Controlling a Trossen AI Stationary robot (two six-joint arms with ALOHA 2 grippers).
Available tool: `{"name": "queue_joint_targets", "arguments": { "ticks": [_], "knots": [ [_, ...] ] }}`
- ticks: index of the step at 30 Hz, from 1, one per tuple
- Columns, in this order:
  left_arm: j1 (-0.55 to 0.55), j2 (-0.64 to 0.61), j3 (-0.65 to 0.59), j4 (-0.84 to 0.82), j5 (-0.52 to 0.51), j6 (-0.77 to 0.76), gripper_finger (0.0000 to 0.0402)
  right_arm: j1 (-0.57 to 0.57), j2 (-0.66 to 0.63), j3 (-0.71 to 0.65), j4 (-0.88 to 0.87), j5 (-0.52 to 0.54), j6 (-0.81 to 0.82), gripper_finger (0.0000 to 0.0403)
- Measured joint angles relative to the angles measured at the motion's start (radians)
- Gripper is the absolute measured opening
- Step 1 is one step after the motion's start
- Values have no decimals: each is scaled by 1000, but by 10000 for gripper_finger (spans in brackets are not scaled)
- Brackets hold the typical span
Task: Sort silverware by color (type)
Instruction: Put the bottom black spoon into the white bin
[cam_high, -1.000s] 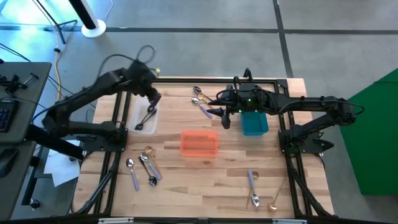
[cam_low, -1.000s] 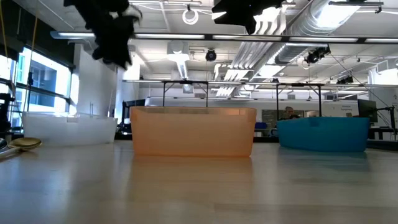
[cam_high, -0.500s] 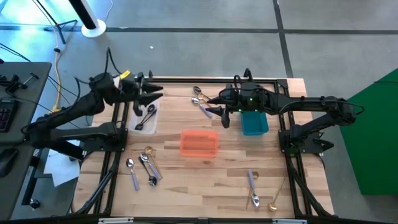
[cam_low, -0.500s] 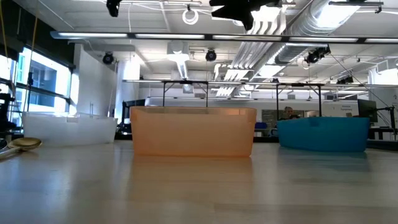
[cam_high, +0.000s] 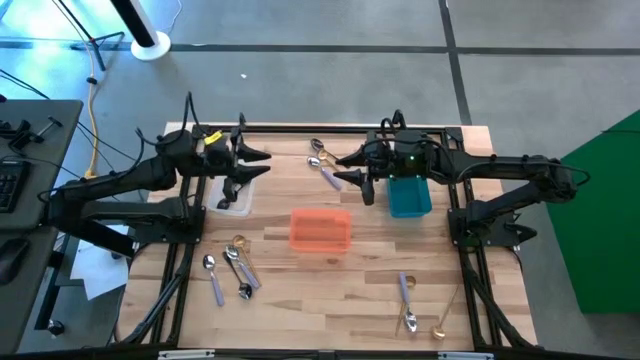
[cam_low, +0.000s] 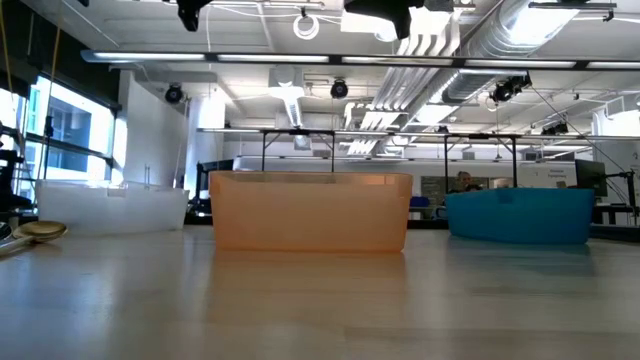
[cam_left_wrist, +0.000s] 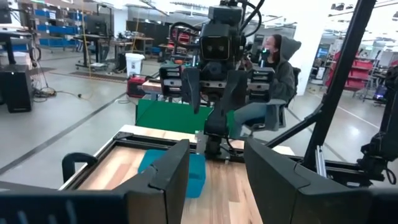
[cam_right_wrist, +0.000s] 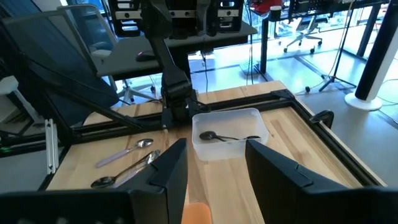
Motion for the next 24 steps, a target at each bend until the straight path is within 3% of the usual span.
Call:
{"name": "queue_joint_targets", "arguments": {
  "ticks": [24],
  "knots": [
    [0,0,0,4,-1,56,145,0,0,0,0,-1,-26,146]
  ]
}}
